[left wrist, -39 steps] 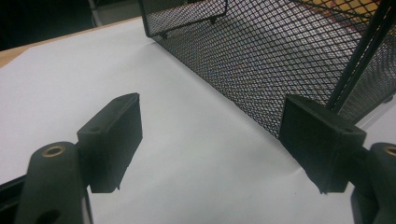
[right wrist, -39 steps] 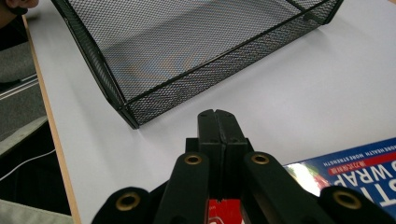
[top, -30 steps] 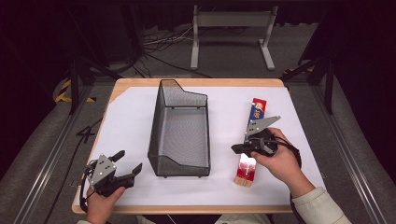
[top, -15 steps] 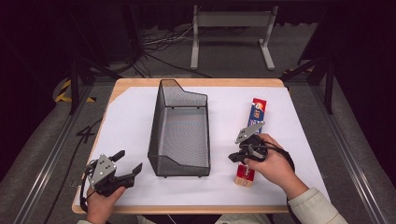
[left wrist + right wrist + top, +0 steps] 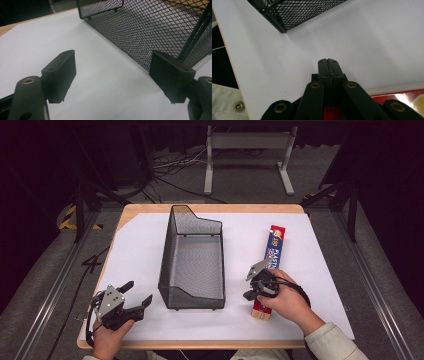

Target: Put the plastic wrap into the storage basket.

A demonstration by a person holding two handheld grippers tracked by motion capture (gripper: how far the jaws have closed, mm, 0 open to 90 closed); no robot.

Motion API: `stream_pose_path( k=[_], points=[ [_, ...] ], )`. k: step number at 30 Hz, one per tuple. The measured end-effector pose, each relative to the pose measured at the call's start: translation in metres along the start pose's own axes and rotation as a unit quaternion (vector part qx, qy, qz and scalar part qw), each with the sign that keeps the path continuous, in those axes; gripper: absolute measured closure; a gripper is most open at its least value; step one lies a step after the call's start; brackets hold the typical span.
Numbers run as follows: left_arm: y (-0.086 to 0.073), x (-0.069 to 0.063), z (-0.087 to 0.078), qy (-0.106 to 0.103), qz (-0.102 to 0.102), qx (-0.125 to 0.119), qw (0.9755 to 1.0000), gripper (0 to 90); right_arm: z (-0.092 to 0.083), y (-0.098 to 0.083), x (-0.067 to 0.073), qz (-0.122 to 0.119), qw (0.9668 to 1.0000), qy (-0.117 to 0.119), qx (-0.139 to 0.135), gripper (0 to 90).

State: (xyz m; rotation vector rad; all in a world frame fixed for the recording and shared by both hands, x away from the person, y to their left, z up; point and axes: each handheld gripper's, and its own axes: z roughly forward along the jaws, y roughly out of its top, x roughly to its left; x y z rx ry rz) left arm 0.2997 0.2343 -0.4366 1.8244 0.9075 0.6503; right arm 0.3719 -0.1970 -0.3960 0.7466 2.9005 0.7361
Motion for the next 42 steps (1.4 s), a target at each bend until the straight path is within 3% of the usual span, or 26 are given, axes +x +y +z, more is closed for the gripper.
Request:
stream_pose_path(
  k=[10,17,24,32,42],
  points=[
    [0.0,0.0,-0.001,0.0,-0.003,-0.002,1.0,22.4,-0.001,0.0,0.003,-0.006,0.9998,-0.008,0.015,90.0],
    [0.0,0.0,-0.001,0.0,-0.002,-0.002,1.0,22.4,-0.007,-0.007,0.004,-0.004,0.9989,-0.012,0.046,90.0],
    [0.0,0.0,0.0,-0.001,0.0,-0.001,1.0,22.4,-0.017,-0.022,0.001,0.008,0.9967,-0.019,0.079,90.0],
    [0.0,-0.001,0.0,0.0,0.0,0.0,1.0,22.4,-0.03,-0.044,-0.006,0.034,0.9964,-0.018,0.075,90.0],
    [0.0,-0.001,0.001,0.0,-0.001,0.0,1.0,22.4,-0.043,-0.066,-0.017,0.069,0.9938,-0.027,0.082,90.0]
  ],
)
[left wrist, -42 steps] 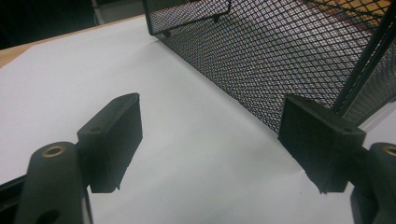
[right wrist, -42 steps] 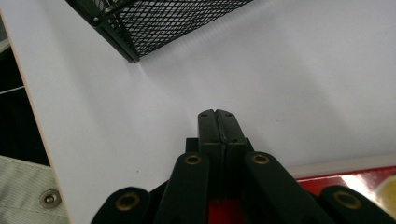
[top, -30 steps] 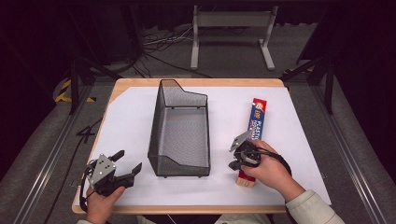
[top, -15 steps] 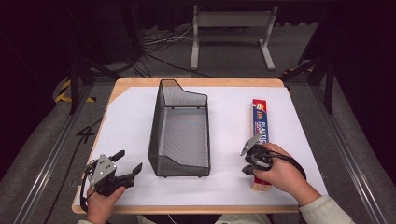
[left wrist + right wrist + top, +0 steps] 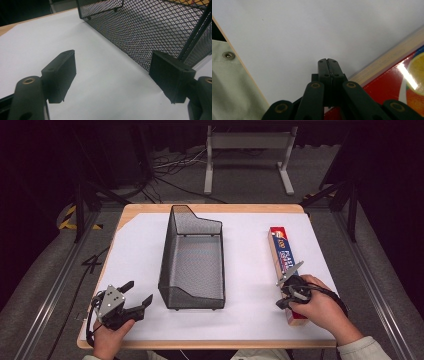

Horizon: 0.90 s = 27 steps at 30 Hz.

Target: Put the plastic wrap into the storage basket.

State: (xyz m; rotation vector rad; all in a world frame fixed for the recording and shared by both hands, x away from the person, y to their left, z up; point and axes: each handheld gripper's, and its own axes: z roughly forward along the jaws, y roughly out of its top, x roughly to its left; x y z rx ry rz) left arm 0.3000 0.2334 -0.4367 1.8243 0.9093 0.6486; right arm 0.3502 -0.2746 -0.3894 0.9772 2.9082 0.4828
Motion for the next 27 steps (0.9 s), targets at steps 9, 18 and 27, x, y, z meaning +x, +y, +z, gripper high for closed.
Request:
stream_pose_path(
  k=[9,18,27],
  points=[
    [0.0,0.0,0.0,0.001,0.003,0.001,1.0,22.4,-0.01,-0.024,-0.016,0.039,0.9991,-0.004,-0.015,90.0],
    [0.0,-0.001,0.002,0.0,0.002,0.003,1.0,22.4,-0.017,-0.031,-0.018,0.061,0.9926,0.035,-0.099,81.0],
    [0.001,0.0,0.002,0.001,0.002,0.003,1.0,22.4,-0.041,-0.038,-0.009,0.097,0.9509,0.022,-0.293,51.5]
  ],
)
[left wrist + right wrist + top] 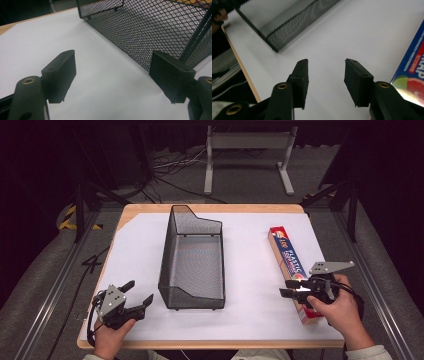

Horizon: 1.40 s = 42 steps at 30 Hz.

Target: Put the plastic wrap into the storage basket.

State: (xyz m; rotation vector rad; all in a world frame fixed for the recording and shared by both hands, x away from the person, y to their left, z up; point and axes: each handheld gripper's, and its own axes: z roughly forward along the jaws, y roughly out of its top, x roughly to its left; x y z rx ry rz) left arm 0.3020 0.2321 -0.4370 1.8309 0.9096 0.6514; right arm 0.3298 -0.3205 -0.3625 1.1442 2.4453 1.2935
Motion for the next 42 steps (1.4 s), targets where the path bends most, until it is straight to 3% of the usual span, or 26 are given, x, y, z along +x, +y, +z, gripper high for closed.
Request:
stream_pose_path(
  k=[2,3,7,11,17,23,25,29,35,37,38,41,42],
  points=[
    [0.0,0.0,0.0,0.0,0.001,0.0,1.0,22.4,-0.004,0.002,0.001,0.004,0.9991,-0.012,-0.042,44.0],
    [0.0,0.0,0.0,0.0,0.001,0.0,1.0,22.4,-0.004,0.002,0.001,0.004,0.9991,-0.012,-0.042,44.0],
    [0.0,0.0,0.0,0.0,0.001,0.0,1.0,22.4,-0.006,0.005,-0.002,0.024,0.995,-0.039,-0.089,34.9],
    [0.0,0.0,0.001,0.0,-0.006,0.0,1.0,22.4,-0.006,0.012,-0.005,0.039,0.9918,-0.072,-0.098,32.1],
    [0.001,0.0,0.002,0.001,0.001,0.0,1.0,22.4,-0.001,0.026,-0.015,0.059,0.9865,-0.124,-0.09,29.5],
    [0.0,0.0,0.001,0.002,-0.001,0.0,1.0,22.4,0.007,0.036,-0.026,0.071,0.982,-0.154,-0.084,25.7],
    [0.0,0.001,0.0,0.004,-0.002,-0.001,1.0,22.4,0.015,0.042,-0.034,0.086,0.9798,-0.17,-0.061,22.3],
    [0.0,0.001,0.0,0.004,0.001,-0.001,1.0,22.4,0.025,0.044,-0.042,0.09,0.979,-0.179,-0.039,20.6],
    [0.0,0.001,0.0,0.004,0.0,0.0,1.0,22.4,0.045,0.043,-0.058,0.112,0.9735,-0.198,0.019,17.7],
    [0.0,0.001,0.0,0.004,0.001,0.0,1.0,22.4,0.051,0.042,-0.063,0.12,0.9695,-0.21,0.04,17.6],
    [0.0,0.001,0.0,0.003,0.001,0.0,1.0,22.4,0.051,0.042,-0.063,0.12,0.9695,-0.21,0.04,17.6],
    [0.0,0.001,0.0,0.003,0.0,-0.001,1.0,22.4,0.057,0.042,-0.072,0.126,0.9629,-0.231,0.058,16.0],
    [0.0,0.001,0.0,0.003,0.0,-0.001,1.0,22.4,0.058,0.042,-0.074,0.129,0.9621,-0.232,0.063,15.9]
  ],
)
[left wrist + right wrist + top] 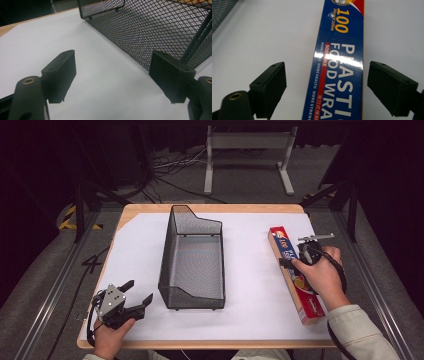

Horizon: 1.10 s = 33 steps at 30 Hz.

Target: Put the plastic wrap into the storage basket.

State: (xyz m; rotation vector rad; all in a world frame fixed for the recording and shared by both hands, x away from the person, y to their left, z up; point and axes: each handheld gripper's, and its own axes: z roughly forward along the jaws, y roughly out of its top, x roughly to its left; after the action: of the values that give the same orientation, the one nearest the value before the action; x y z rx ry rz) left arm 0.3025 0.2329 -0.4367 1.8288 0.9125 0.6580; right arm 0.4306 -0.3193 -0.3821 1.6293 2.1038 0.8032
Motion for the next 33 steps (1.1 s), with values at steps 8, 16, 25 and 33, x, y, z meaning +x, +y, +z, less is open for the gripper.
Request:
stream_pose_path(
  k=[8,16,25,33],
  points=[
    [0.0,0.0,0.0,-0.001,-0.002,-0.001,1.0,22.4,0.017,-0.002,-0.001,0.01,0.9988,-0.007,0.047,14.9],
    [0.0,0.0,0.0,-0.001,0.0,0.0,1.0,22.4,0.027,-0.002,-0.001,0.02,0.9962,-0.015,0.084,16.2],
    [0.0,0.0,0.0,-0.002,-0.002,-0.002,1.0,22.4,0.033,-0.003,0.002,0.033,0.9904,-0.046,0.126,34.6],
    [0.0,0.0,0.0,-0.001,-0.001,-0.001,1.0,22.4,0.031,-0.002,0.007,0.04,0.9884,-0.07,0.129,38.4]
  ],
)
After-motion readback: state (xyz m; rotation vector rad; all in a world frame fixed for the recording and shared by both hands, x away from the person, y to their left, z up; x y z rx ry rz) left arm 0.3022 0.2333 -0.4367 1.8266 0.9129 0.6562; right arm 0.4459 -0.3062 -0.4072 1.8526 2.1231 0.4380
